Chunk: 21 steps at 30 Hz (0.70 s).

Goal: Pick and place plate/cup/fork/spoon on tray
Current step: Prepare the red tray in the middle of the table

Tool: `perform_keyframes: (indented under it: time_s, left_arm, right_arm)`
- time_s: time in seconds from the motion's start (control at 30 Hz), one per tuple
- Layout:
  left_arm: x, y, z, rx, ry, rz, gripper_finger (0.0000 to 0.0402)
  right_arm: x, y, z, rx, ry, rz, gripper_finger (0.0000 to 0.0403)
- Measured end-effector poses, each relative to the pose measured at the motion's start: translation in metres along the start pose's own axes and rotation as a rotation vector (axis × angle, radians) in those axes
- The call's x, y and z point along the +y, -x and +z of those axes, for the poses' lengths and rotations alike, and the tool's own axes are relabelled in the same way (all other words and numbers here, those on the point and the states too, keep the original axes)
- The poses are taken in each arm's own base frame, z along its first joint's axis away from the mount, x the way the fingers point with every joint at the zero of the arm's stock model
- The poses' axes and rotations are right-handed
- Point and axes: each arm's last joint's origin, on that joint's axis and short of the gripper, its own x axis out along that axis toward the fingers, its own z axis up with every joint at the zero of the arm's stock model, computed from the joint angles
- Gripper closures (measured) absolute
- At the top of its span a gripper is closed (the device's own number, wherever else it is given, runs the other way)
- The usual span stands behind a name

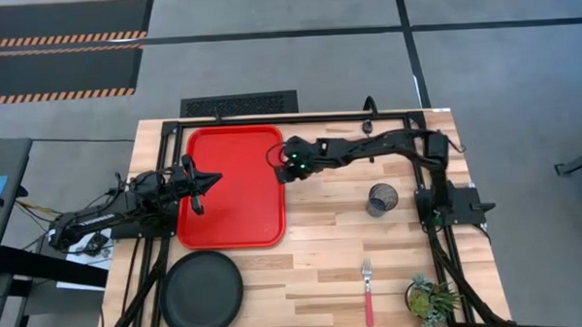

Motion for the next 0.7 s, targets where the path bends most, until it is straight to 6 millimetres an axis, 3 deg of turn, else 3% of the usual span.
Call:
perform_keyframes:
  time_s: [0.2, 0.3, 0.7]
  left_arm:
    - [0.0, 0.0, 0.0, 0.002, 0.0, 0.0, 0.0401]
    - [0.0, 0.0, 0.0, 0.003, 0.0, 0.0, 0.0401]
    - [0.0, 0.0, 0.0, 0.002, 0.0, -0.001, 0.0401]
  right_arm:
    - [-0.008, -0.024, -0.002, 0.027, -0.058, -0.04, 0.0189]
    - [-0.008, -0.025, -0.002, 0.024, -0.057, -0.041, 0.0188]
    - [-0.007, -0.024, 0.002, 0.013, -0.04, -0.022, 0.0249]
